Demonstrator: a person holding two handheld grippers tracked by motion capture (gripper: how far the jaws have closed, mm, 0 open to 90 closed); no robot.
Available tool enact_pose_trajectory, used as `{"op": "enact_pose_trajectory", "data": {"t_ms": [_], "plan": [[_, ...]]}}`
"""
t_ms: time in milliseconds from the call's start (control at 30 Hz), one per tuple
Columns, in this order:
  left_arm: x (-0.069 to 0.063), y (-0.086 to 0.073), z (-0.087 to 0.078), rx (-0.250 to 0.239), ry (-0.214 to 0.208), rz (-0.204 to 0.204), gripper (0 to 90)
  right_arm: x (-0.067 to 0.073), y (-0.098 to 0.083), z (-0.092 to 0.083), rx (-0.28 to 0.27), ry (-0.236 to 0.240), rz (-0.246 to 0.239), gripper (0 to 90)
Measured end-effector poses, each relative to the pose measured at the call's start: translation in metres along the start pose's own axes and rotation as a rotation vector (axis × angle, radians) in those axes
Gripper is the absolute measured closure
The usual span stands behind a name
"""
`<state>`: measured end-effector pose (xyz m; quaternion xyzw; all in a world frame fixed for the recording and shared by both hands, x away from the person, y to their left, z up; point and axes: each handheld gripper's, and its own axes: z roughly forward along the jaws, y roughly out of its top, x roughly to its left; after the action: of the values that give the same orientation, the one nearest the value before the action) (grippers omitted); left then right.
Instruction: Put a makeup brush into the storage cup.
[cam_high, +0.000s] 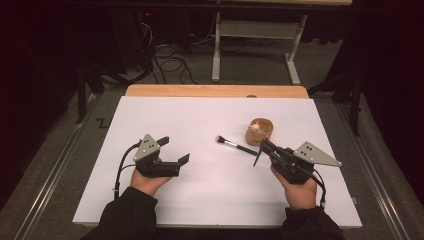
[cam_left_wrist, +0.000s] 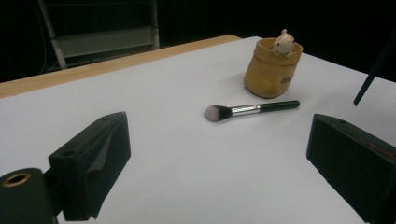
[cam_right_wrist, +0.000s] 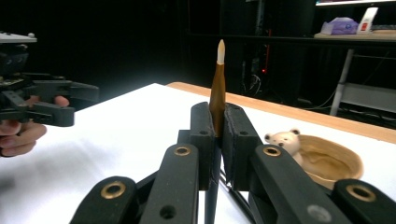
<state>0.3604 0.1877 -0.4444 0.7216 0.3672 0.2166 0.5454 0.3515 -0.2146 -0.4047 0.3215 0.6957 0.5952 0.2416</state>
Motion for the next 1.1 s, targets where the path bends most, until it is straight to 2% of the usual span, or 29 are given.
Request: {"op": "enact_pose_trajectory", "data": {"t_ms": [233,500,867,1033,1100], "plan": [[0.002,-0.003,-0.003,0.013,0.009,0.027,2.9,-0.006,0.0,-0.003,-0.002,-0.025,-0.001,85.4],[0.006,-0.005,-0.009,0.007,0.012,0.012,0.1,-0.012,0.001,-0.008,-0.012,-0.052,0.008,85.4],[0.011,-0.01,-0.02,0.014,0.009,0.014,0.0,-0.019,0.002,-0.013,-0.021,-0.083,0.012,85.4],[0.016,-0.017,-0.029,0.026,0.023,0.022,0.1,-0.022,0.001,-0.014,-0.019,-0.098,0.009,85.4],[0.019,-0.02,-0.031,0.025,0.03,0.009,0.0,-0.023,0.001,-0.014,-0.017,-0.104,0.011,85.4]]}}
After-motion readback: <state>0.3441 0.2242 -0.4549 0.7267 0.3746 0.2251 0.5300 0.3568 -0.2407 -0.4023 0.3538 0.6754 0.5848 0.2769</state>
